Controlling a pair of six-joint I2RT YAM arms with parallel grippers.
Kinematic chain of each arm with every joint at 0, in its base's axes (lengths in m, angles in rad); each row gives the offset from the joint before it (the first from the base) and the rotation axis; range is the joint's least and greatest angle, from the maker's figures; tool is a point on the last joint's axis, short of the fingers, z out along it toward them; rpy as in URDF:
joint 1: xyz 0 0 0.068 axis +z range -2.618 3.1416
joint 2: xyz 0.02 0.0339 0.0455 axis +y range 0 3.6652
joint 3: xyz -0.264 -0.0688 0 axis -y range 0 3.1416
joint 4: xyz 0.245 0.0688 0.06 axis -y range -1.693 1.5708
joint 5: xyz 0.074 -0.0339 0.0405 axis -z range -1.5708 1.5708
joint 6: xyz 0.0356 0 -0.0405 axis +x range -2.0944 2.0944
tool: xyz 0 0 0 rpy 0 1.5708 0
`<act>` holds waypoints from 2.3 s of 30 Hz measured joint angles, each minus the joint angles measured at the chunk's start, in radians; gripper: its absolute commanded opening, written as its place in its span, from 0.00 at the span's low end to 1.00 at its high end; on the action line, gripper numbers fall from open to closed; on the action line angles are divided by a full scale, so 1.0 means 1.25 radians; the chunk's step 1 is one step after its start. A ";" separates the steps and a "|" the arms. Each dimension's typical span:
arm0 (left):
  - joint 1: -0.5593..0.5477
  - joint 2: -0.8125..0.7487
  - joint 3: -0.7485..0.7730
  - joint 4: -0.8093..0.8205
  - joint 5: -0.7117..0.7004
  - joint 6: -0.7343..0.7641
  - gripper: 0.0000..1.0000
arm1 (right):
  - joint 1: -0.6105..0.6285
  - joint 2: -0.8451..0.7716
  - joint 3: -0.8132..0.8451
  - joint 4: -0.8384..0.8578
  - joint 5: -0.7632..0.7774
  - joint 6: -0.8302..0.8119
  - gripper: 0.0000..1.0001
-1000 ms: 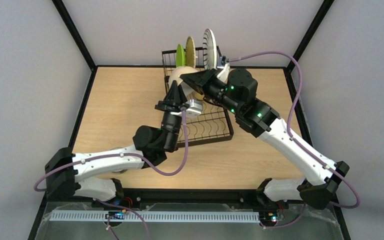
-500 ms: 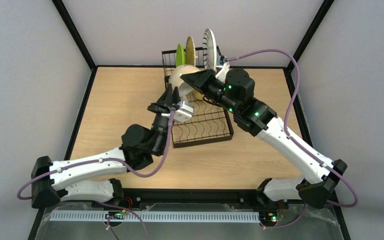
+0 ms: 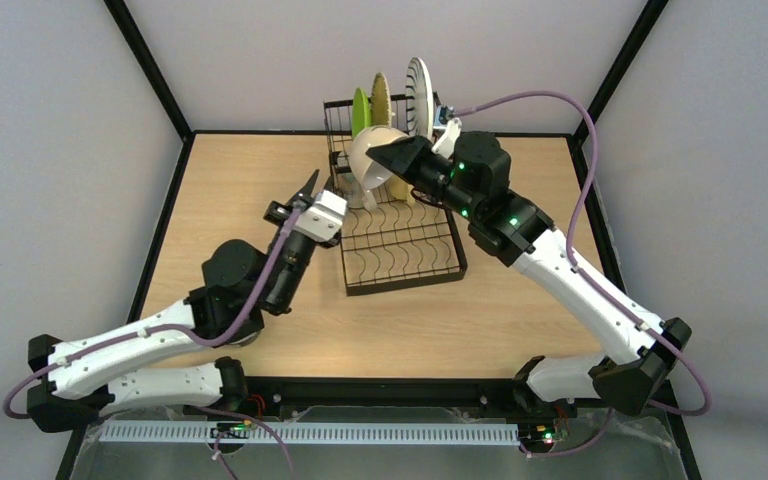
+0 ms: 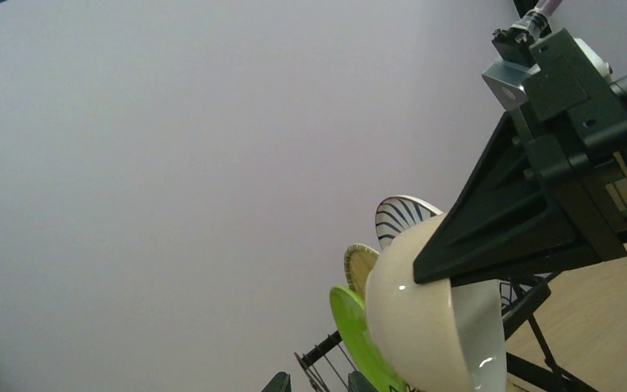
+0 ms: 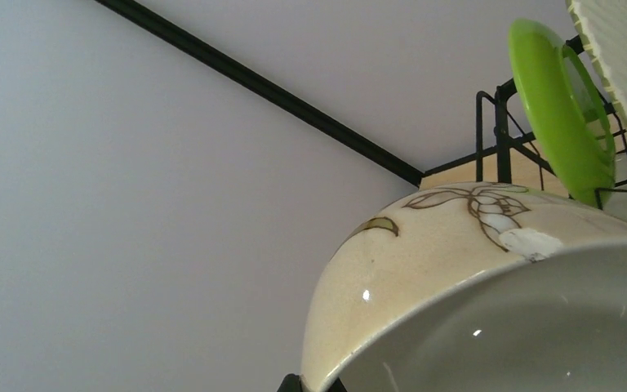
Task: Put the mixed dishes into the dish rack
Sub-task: Pass from the left arm to the right, then turn the bowl upside down over the dish rack.
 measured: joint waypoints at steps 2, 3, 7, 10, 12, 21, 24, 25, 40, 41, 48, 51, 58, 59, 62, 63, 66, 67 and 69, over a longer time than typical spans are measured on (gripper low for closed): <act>0.000 -0.014 0.015 -0.048 0.000 -0.030 0.38 | -0.019 0.003 -0.003 -0.003 -0.033 -0.021 0.00; 0.000 -0.018 0.024 -0.070 0.001 -0.044 0.38 | -0.028 0.004 -0.007 -0.005 -0.052 -0.032 0.00; 0.000 -0.023 0.050 -0.136 0.002 -0.094 0.38 | -0.069 0.004 -0.042 -0.007 -0.150 -0.077 0.00; 0.000 -0.021 0.056 -0.173 0.003 -0.126 0.38 | -0.099 0.004 -0.092 -0.002 -0.239 -0.107 0.00; 0.000 -0.019 0.056 -0.188 0.003 -0.145 0.38 | -0.117 0.004 -0.135 -0.001 -0.302 -0.125 0.00; 0.000 0.006 0.060 -0.225 0.003 -0.202 0.38 | -0.144 0.005 -0.259 0.054 -0.496 -0.157 0.00; 0.000 0.006 0.060 -0.230 0.003 -0.215 0.37 | -0.144 0.005 -0.281 0.100 -0.537 -0.156 0.00; 0.000 0.006 0.060 -0.231 0.003 -0.218 0.37 | -0.144 0.005 -0.291 0.117 -0.550 -0.154 0.00; 0.000 0.005 0.059 -0.284 0.002 -0.278 0.37 | -0.145 0.052 -0.422 0.294 -0.640 -0.118 0.00; 0.000 0.005 0.059 -0.285 0.002 -0.281 0.37 | -0.145 0.060 -0.429 0.305 -0.643 -0.116 0.00; 0.000 0.005 0.045 -0.287 -0.003 -0.290 0.37 | -0.146 0.114 -0.447 0.368 -0.656 -0.101 0.00; 0.000 0.003 0.035 -0.286 -0.004 -0.293 0.37 | -0.150 0.135 -0.452 0.396 -0.663 -0.094 0.00; 0.000 0.003 0.016 -0.283 -0.004 -0.297 0.37 | -0.161 0.184 -0.489 0.487 -0.676 -0.070 0.00; 0.000 0.003 0.014 -0.282 -0.004 -0.298 0.37 | -0.162 0.192 -0.498 0.502 -0.677 -0.064 0.00; 0.000 0.003 0.009 -0.280 -0.004 -0.298 0.37 | -0.167 0.222 -0.517 0.545 -0.683 -0.048 0.00; 0.000 0.002 0.007 -0.280 -0.005 -0.298 0.37 | -0.168 0.235 -0.522 0.559 -0.686 -0.043 0.00; 0.000 -0.001 -0.002 -0.279 -0.005 -0.298 0.37 | -0.172 0.262 -0.528 0.605 -0.690 -0.029 0.00; 0.000 -0.001 -0.004 -0.279 -0.006 -0.298 0.36 | -0.173 0.269 -0.528 0.617 -0.694 -0.025 0.00; 0.000 -0.001 -0.007 -0.278 -0.006 -0.297 0.36 | -0.178 0.288 -0.528 0.646 -0.699 -0.016 0.00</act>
